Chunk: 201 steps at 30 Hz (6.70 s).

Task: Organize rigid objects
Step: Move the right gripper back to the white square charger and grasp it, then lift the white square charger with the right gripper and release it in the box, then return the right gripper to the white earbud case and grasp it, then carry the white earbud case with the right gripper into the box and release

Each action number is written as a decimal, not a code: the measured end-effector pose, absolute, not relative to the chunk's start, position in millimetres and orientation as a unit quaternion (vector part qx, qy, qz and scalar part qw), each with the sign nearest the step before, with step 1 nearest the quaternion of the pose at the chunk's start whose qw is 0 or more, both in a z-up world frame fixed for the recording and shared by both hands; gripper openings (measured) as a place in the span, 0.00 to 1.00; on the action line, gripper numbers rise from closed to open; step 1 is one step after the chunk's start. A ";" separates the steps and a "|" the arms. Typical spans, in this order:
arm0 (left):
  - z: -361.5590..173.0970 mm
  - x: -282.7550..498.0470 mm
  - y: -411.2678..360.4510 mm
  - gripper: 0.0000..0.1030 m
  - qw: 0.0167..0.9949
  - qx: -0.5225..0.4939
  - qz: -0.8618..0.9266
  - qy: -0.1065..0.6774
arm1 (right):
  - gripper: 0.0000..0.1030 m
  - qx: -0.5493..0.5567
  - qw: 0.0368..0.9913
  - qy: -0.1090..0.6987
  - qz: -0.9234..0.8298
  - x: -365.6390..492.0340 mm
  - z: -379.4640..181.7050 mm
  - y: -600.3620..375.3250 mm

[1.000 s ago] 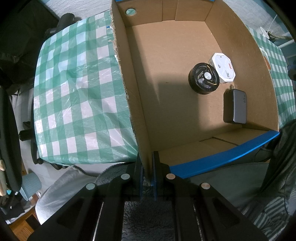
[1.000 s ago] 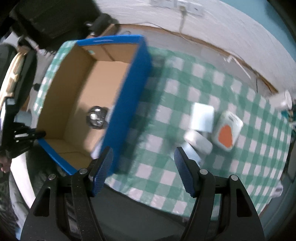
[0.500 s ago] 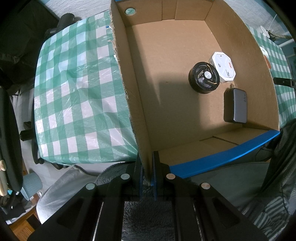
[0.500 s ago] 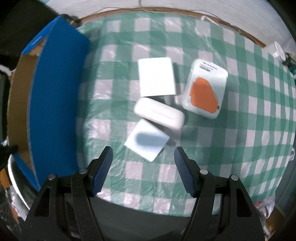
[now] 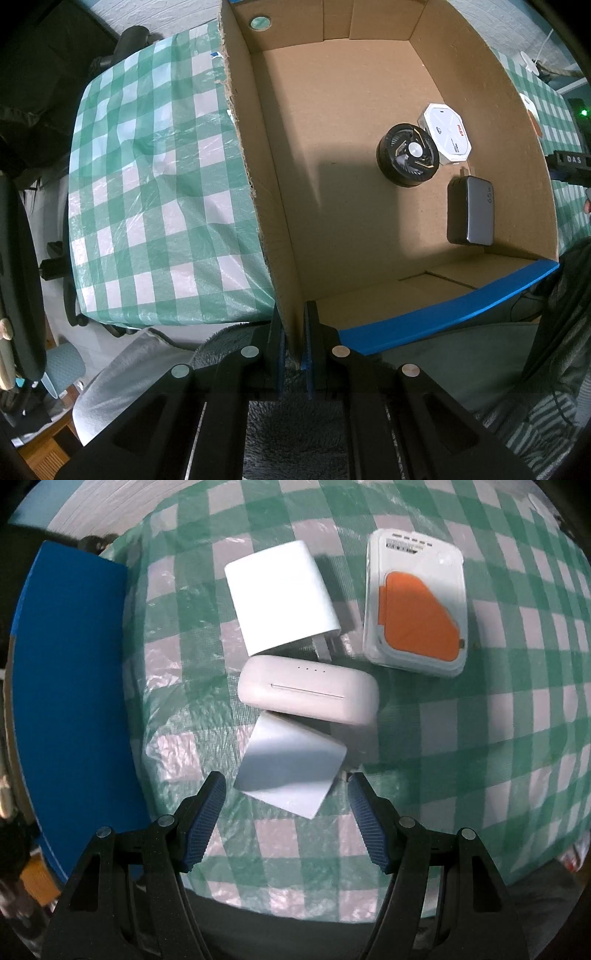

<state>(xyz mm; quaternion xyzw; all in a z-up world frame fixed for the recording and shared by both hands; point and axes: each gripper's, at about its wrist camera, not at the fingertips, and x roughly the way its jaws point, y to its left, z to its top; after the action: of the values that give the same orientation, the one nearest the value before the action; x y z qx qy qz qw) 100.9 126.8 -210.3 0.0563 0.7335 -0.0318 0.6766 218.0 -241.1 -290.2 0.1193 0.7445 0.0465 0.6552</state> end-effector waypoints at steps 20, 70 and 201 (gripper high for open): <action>-210.4 101.8 128.0 0.07 0.677 0.054 -0.033 0.734 | 0.65 0.207 0.627 0.751 -0.005 226.0 -316.3 -257.4; -212.7 102.7 129.0 0.07 0.677 0.057 -0.033 0.733 | 0.49 -0.087 0.712 0.653 0.244 220.8 -129.5 -82.6; -210.7 101.4 126.9 0.07 0.675 0.069 -0.032 0.734 | 0.25 -0.075 0.694 0.691 0.189 234.1 -178.6 -163.8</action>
<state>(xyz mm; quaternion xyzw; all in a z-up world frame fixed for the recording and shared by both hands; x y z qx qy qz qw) 101.4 126.9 -210.7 0.0689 0.7336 -0.0318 0.6754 234.1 -163.8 -178.6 -0.0755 0.6910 0.1891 0.6936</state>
